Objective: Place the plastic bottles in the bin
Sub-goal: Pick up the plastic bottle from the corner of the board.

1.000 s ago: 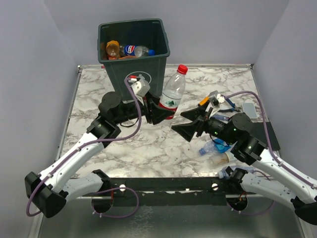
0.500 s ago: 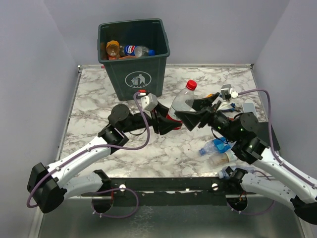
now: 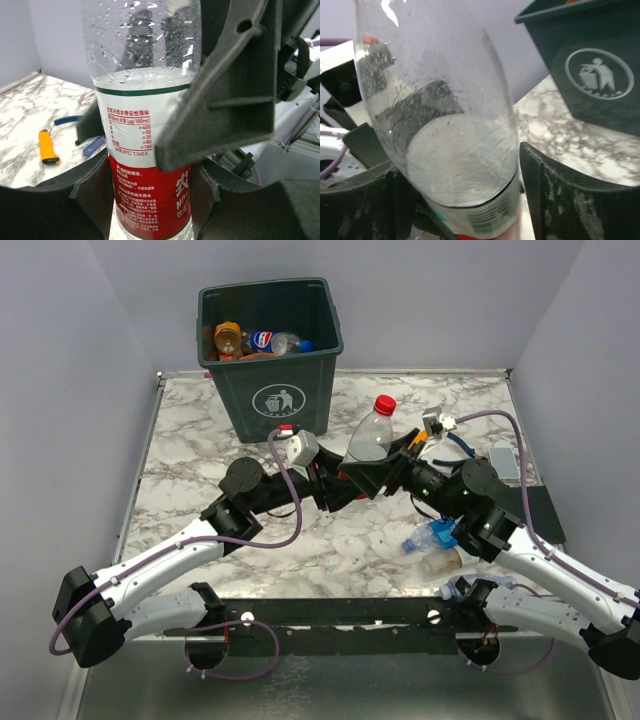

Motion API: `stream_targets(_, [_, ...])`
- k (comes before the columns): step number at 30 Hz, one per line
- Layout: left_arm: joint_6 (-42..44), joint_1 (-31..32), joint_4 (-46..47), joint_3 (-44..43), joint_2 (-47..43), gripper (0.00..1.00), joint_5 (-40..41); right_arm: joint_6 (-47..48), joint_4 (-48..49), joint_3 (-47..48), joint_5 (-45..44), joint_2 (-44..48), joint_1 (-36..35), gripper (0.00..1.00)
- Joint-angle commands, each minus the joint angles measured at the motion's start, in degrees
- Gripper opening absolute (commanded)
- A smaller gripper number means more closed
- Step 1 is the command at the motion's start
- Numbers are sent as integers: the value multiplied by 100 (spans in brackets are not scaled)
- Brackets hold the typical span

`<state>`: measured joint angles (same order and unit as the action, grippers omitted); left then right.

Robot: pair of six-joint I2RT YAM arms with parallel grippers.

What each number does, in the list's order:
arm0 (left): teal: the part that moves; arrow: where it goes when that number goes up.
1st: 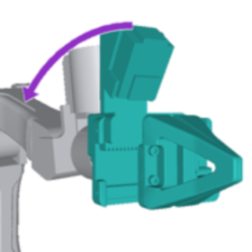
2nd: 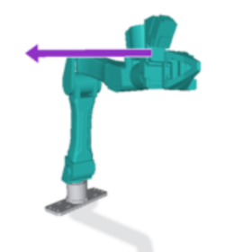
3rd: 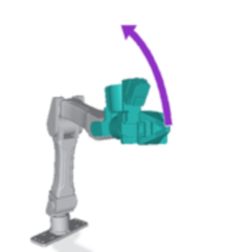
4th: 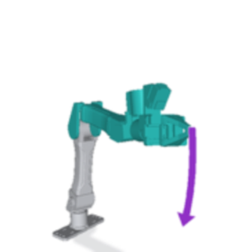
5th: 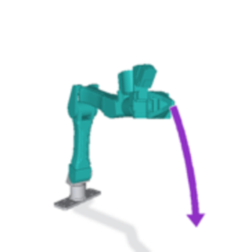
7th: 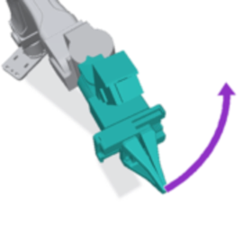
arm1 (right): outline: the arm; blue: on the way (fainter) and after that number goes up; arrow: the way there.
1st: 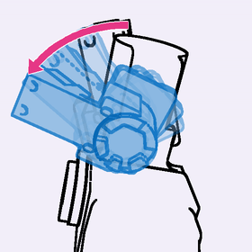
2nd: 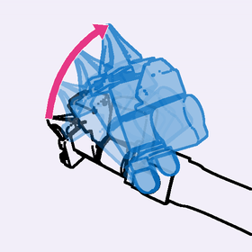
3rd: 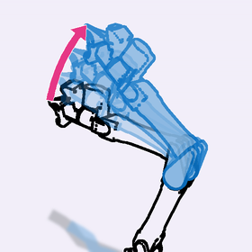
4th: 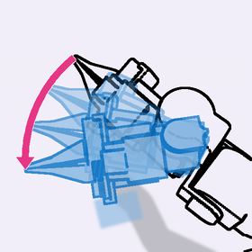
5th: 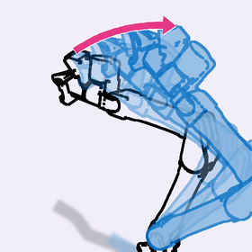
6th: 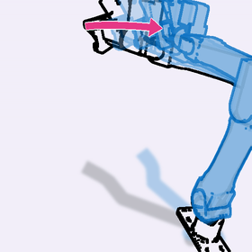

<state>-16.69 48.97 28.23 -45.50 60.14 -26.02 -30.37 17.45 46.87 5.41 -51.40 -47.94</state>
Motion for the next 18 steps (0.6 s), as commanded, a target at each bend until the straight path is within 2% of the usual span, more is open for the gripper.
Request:
stream_targets(1, [-20, 99, 420, 33, -154, 43, 304, -140, 42, 110, 461, -184, 5, 66])
stream_targets(2, [-31, 114, 420, 40, -162, 50, 319, -130, 45, 109, 468, -174, 3, 59])
stream_targets(4, [-102, 113, 420, 85, -201, 76, 384, -36, 28, 98, 411, -120, 5, 50])
stream_targets(6, [-170, 114, 367, 173, -312, 96, 576, 148, -126, 140, 295, -14, 8, 45])
stream_targets(11, [152, 112, -419, 317, -1099, 99, 1406, 1105, -1139, 470, -81, 429, 7, 43])
stream_targets(15, [457, 109, -1157, 72, -1565, 99, 2528, 1906, -2229, 733, 5, 649, 2, 43])
stream_targets(18, [354, 105, -1281, -401, -1401, 99, 2559, 2196, -2642, 690, 149, 672, 4, 43])
